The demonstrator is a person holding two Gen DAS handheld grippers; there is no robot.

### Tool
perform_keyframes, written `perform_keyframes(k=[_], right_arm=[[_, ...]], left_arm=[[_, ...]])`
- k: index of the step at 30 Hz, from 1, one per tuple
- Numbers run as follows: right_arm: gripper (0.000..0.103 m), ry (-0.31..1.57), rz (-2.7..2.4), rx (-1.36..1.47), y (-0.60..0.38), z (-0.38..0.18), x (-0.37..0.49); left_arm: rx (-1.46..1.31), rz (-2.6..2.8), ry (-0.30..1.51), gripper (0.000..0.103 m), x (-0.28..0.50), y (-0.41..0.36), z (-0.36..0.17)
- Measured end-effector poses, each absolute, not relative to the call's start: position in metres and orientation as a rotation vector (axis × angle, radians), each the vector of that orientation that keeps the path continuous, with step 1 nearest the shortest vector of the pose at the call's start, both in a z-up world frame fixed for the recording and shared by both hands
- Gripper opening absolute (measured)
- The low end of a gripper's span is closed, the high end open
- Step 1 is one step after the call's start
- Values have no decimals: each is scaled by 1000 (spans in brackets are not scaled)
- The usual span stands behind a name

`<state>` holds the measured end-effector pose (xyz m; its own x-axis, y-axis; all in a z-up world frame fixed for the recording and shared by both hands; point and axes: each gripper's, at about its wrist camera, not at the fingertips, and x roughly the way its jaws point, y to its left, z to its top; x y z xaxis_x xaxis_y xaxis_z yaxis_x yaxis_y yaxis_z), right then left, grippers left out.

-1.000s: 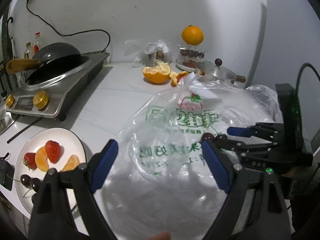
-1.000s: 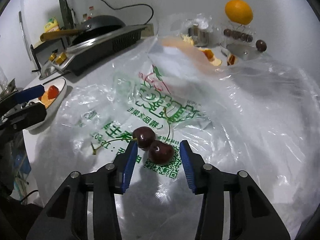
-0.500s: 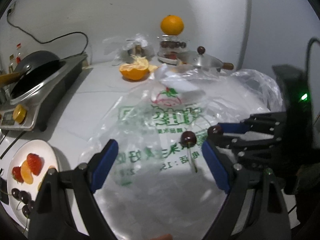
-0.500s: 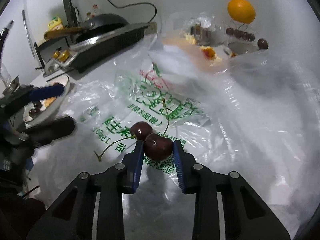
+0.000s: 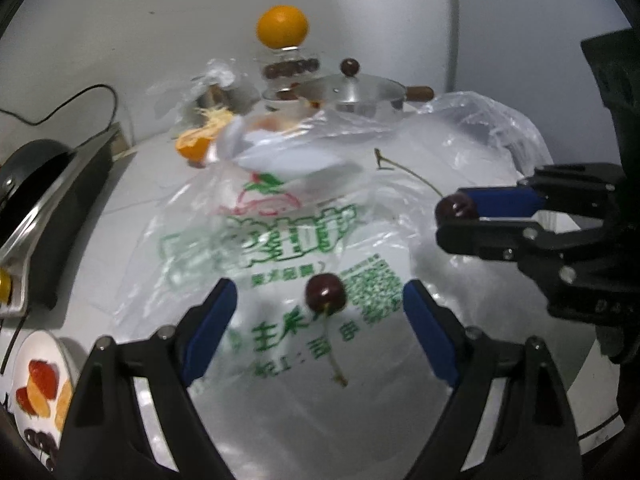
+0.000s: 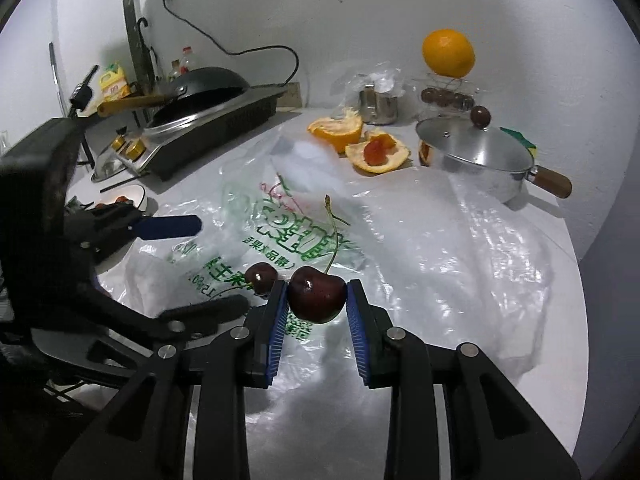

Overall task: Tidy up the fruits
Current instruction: 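Grasp a dark cherry with the right tool while the left tool grasps another cherry, then lift the cherry with the right tool while the left tool lifts its cherry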

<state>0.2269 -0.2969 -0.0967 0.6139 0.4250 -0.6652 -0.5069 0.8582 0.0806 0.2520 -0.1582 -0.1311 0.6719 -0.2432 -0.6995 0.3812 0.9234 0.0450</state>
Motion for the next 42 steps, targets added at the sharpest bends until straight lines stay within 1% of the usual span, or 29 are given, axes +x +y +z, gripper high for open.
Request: perform_keyframes(k=[1,5,7,10,11,12,15,17,19,27,42], right_arm=[[31,733,539,-115,-299,-97,227],[31,738,544,-106,-304,-99,227],[31,738,547,-107,-305,-99,227],[31,736,552,-107,-306,-98,227],[31,736,553,-106,-306,-99,227],[31,737,553,-105,-307,-99,227],[31,741,551,-102,-307,-102,227],[31,742,550,-103,-307,-102,227],[31,740,546,-104,-308,-101,227],[31,728,539,-114,-304,-96,223],[31,684,525,-136,-289,-75,203]], left_arm=[[197,-359,765,77,255,-161,-133],[206,-362,801,69,270,-172,-144],[204,-365,814,60,274,-175,-148],[194,-370,840,50,281,-175,-155],[190,-370,849,49,283,-174,-157],[186,-372,857,44,285,-174,-160],[173,-370,861,37,286,-172,-163],[162,-377,859,35,286,-170,-163],[161,-373,853,28,288,-168,-162],[149,-391,830,28,279,-163,-155],[96,-411,708,28,243,-142,-110]])
